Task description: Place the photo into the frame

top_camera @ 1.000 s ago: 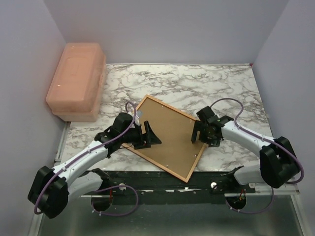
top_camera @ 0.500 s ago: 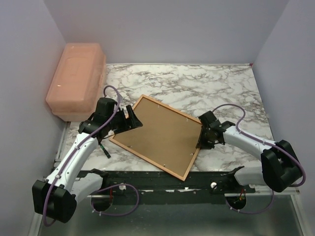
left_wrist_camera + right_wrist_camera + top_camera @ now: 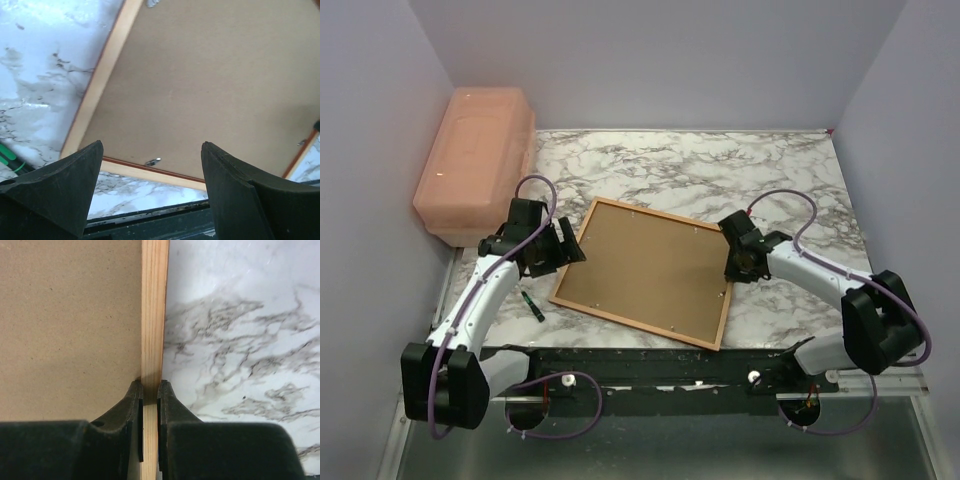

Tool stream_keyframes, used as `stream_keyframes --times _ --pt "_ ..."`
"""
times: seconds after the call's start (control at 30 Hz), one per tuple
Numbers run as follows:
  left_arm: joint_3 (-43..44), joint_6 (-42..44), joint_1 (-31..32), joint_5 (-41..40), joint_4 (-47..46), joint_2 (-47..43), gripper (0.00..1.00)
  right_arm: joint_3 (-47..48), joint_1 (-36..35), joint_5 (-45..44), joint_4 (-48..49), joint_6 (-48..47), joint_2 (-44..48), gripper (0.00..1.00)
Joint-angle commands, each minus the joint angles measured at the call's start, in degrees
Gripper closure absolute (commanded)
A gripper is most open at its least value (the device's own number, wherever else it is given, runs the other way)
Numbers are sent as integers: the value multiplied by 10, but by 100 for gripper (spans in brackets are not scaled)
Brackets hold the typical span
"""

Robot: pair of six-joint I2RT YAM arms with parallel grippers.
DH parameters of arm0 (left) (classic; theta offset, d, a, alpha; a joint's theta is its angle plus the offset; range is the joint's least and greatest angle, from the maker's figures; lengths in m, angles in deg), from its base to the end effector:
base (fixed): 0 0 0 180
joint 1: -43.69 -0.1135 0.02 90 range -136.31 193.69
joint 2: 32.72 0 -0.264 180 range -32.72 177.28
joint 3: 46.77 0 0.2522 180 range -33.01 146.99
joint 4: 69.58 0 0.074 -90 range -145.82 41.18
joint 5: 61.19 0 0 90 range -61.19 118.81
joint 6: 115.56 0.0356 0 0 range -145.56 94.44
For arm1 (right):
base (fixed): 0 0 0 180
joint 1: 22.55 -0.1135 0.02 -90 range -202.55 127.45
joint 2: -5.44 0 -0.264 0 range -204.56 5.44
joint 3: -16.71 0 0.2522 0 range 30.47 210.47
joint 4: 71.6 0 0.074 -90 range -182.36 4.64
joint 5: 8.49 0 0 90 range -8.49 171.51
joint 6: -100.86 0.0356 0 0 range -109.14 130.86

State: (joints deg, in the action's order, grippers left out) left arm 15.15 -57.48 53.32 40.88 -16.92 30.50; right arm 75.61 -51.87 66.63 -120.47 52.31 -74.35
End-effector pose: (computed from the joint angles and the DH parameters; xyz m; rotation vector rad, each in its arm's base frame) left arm 0.2129 -0.0437 0.2555 -0.4103 2.5405 -0.5510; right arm 0.2193 0.1127 0.1817 0.3486 2.6839 -0.0084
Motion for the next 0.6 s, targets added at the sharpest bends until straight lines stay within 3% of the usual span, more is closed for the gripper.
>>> stream_keyframes --times 0.0,0.13,0.23,0.3,0.37,0.57 --pt "-15 -9 -19 -39 -12 32 20 24 28 -78 9 -50 -36 87" --pt "-10 -16 -23 -65 -21 75 20 44 41 -32 13 -60 -72 78" --pt "-12 -18 -25 -78 -34 101 20 51 41 -11 4 -49 -69 30" --pt "-16 -19 -24 -87 -45 117 20 41 41 -6 1 -33 -47 7" --pt "-20 -18 -24 -90 -52 136 20 25 41 5 -1 -21 -14 0" --pt "-46 -14 -24 -16 -98 161 20 -28 41 124 21 -4 36 0"
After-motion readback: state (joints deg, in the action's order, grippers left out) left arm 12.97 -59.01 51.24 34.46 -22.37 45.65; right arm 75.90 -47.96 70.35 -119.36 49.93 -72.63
